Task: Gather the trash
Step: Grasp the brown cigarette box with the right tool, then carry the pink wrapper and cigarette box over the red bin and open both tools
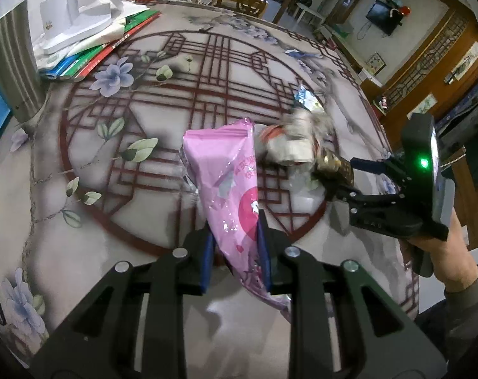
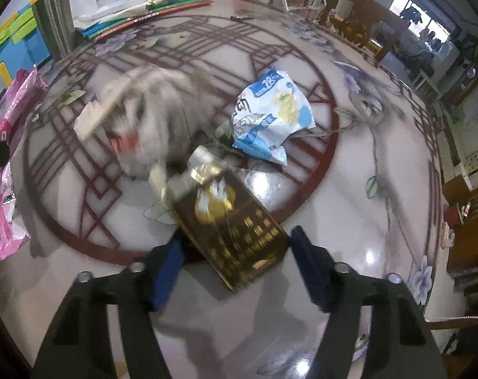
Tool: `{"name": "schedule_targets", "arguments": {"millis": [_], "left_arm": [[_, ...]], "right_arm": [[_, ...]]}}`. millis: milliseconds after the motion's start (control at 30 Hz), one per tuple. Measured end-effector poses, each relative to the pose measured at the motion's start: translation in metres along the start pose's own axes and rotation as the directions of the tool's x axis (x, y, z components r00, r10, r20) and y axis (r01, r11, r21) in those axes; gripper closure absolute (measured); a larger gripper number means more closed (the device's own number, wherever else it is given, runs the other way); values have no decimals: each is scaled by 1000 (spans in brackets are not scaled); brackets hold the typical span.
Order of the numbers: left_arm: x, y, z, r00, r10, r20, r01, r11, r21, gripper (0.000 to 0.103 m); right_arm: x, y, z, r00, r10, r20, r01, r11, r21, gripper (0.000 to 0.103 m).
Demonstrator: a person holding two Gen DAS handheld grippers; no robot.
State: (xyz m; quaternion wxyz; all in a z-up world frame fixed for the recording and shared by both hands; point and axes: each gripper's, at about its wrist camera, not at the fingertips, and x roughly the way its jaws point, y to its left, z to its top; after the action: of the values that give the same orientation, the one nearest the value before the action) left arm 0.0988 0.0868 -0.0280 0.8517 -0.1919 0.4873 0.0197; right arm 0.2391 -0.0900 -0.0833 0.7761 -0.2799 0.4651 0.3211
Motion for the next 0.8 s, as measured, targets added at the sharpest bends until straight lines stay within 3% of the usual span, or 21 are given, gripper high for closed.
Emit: {"name": "schedule_targets", "arguments": {"millis": [433,800], "left_arm": [[0,-11,-7,1000,5,0,-5,999,41,79],[-16,-48,-18,1000,-10,16,8,989,150,79]], "right_arm": [[-41,4,-28,993,72,93,-83,989,119,44],[-109,-6,-73,984,36,176,-78,968,237,44]]}}
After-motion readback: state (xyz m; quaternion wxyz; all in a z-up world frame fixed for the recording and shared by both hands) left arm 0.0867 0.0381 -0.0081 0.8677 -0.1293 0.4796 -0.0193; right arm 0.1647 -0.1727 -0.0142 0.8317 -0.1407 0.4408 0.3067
